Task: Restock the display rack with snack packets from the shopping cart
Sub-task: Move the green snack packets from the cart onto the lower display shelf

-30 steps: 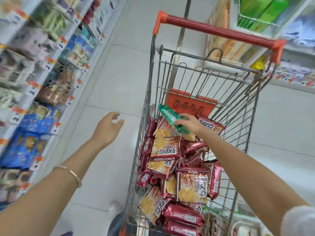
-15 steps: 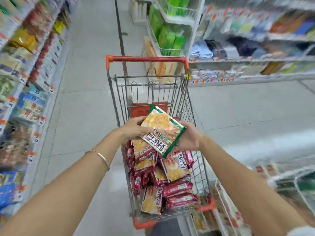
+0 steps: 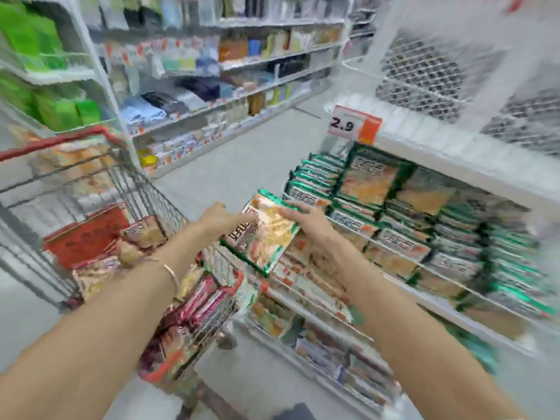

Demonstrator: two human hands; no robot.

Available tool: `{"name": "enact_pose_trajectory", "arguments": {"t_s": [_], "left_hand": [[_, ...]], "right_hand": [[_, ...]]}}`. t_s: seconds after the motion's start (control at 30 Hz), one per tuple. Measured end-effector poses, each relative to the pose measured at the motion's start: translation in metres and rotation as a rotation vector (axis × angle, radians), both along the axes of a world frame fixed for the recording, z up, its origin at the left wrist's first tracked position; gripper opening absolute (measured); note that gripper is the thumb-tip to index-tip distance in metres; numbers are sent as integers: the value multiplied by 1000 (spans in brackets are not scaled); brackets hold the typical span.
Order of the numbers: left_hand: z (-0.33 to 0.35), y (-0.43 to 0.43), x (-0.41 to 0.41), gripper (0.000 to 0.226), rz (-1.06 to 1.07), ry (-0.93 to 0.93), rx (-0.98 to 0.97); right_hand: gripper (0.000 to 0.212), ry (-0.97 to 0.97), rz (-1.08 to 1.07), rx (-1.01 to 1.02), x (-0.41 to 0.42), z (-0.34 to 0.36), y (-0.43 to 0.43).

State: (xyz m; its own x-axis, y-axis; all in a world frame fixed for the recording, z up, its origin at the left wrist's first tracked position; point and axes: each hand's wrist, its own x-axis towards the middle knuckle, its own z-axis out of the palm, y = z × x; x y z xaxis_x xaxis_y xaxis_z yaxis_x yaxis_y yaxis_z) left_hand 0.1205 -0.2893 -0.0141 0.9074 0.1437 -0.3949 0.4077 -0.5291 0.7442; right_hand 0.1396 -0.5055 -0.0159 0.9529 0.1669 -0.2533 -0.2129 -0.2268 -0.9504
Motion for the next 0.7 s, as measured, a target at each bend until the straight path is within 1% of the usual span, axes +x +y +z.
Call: {"name": "enact_pose_trajectory", "arguments": {"t_s": [0.07,0.1,0.17,0.23,0.27,0.3,0.33,0.4,0.47,0.5,0.6,0.67,0.7], "left_hand": [[18,-55,7,117,-138,132,-44],[28,-81,10,115,-189,161,-72],[40,-133,19,98,-224,170,-223],[45,-182,29,96,-289,171,-376],[44,-205,36,92,-305,133,-396],[41,-228,42,90,-316,65,-357],[38,-250,47,89,-328,-27,-274],[30,-291,53,78,-339,-259,-118],[22,-325,67,74,-370,-448,-68],[17,-339,76,66,-384,-515,-39],[-3,-371,109,25,-386,-665,43],[-15,-388,127,12,-351,-775,142],[-20,-393,134,10,-316,-856,264]], "right_hand": [[40,-28,-123,-3,-8,0,-53],[46,-40,-210,26,-12,-1,-77],[59,-38,-432,112,-13,-5,-127],[57,0,-575,184,-15,-6,-172],[58,1,-594,168,-16,-5,-191],[58,-5,-608,140,-15,-4,-209],[56,-33,-602,83,-16,-2,-225],[47,-108,-567,-69,-11,-3,-255],[43,-198,-576,-229,-4,-7,-281],[41,-248,-595,-293,1,-8,-290],[20,-382,-662,-386,18,-17,-310],[17,-419,-660,-423,32,-25,-318],[20,-425,-641,-434,38,-28,-319]]}}
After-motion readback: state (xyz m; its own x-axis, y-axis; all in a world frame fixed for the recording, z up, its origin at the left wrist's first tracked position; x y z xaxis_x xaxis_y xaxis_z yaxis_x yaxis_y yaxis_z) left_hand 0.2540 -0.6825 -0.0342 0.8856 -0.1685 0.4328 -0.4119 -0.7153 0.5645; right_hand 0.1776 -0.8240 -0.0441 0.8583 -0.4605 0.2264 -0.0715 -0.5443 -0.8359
